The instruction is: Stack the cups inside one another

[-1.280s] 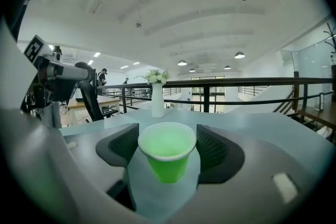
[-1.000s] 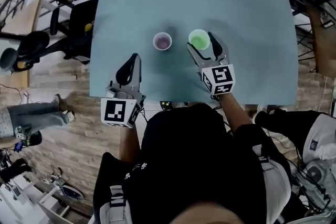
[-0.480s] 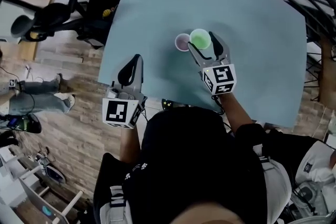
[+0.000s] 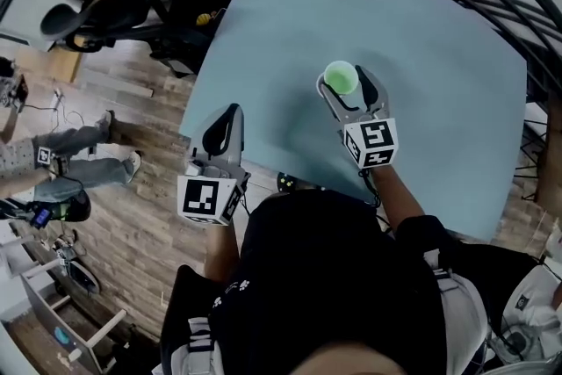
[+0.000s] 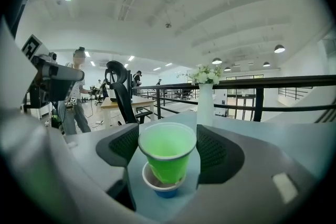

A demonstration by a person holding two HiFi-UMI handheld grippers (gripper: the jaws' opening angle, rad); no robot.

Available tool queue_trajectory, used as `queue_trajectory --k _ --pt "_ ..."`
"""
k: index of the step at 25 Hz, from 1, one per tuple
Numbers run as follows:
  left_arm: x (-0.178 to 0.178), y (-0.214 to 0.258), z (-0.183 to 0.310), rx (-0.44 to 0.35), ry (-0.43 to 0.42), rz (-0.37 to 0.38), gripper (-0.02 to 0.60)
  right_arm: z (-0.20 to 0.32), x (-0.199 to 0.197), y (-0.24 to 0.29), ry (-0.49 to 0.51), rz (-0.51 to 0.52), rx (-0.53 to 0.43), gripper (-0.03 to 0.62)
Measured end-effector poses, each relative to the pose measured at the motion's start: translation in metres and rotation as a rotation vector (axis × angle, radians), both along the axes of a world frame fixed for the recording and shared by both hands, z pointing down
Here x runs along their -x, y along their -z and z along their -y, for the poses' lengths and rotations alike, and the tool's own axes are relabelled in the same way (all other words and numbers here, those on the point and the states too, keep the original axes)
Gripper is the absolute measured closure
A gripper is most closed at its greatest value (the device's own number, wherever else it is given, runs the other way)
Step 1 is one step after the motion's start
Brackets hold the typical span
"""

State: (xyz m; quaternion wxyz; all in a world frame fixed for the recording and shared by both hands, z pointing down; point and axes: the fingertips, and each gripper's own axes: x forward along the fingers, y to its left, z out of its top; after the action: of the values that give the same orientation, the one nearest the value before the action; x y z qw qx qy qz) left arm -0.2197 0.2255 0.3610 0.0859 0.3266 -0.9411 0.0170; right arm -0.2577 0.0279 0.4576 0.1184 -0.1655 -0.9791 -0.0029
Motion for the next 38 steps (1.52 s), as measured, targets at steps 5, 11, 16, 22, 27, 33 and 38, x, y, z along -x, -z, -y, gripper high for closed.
queue_trajectory --k 5,11,16,22,27,33,38 --pt "0.005 0.000 -0.005 0.004 0.011 0.007 0.589 -0.005 0.006 -0.009 0.013 -0.019 0.000 0.238" --pt "0.001 -0.006 -0.004 0.029 0.026 -0.017 0.589 -0.003 0.006 -0.018 0.021 -0.037 0.008 0.238" --pt "0.000 -0.007 -0.003 0.029 0.029 -0.012 0.589 -0.005 0.006 -0.026 0.026 -0.055 0.018 0.238" --pt "-0.003 -0.004 0.004 0.025 0.031 -0.005 0.589 -0.003 0.003 -0.034 0.037 -0.078 0.020 0.238" --pt "-0.003 -0.006 0.005 0.028 0.029 -0.013 0.589 -0.007 0.005 -0.043 0.048 -0.099 0.011 0.238" --pt "-0.005 -0.003 0.012 0.022 0.019 -0.007 0.589 -0.007 0.004 -0.057 0.054 -0.137 0.001 0.237" --pt "-0.005 -0.006 0.008 0.021 0.021 -0.012 0.589 -0.011 0.006 -0.067 0.059 -0.168 -0.020 0.235"
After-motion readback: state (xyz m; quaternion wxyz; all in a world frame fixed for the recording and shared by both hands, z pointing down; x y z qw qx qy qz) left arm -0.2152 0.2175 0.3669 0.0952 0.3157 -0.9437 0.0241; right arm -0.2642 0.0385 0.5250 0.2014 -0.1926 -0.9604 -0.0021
